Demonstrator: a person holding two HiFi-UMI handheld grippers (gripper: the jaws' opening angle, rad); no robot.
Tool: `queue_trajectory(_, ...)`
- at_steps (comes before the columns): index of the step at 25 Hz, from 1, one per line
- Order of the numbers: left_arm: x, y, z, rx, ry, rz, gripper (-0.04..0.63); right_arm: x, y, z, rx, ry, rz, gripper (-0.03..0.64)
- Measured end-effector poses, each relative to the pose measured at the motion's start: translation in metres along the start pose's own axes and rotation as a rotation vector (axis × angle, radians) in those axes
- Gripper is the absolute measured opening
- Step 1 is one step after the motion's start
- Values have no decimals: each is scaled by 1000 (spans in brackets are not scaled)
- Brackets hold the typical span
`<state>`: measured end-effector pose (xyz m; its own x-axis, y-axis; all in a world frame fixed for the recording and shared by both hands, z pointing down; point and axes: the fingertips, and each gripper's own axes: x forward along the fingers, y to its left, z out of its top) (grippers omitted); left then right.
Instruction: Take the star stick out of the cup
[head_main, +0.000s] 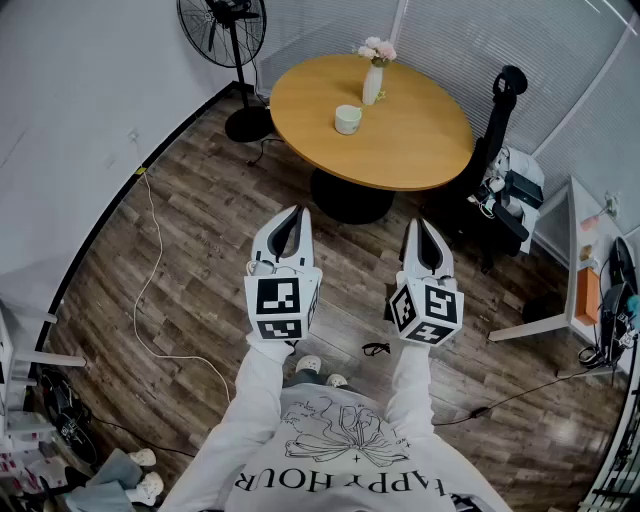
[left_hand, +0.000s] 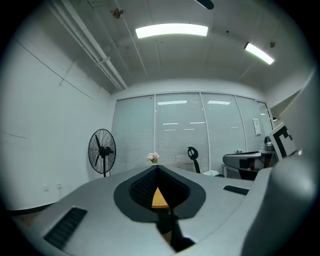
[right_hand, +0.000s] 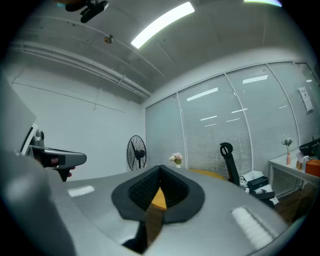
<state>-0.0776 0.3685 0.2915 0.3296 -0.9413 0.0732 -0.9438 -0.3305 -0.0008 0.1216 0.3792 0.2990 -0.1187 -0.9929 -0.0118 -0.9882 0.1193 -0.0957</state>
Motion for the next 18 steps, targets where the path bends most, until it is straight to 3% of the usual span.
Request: queue_trajectory(18,23,28,-4,-2,2,-29,5,28,17,-6,24,-9,-4,20)
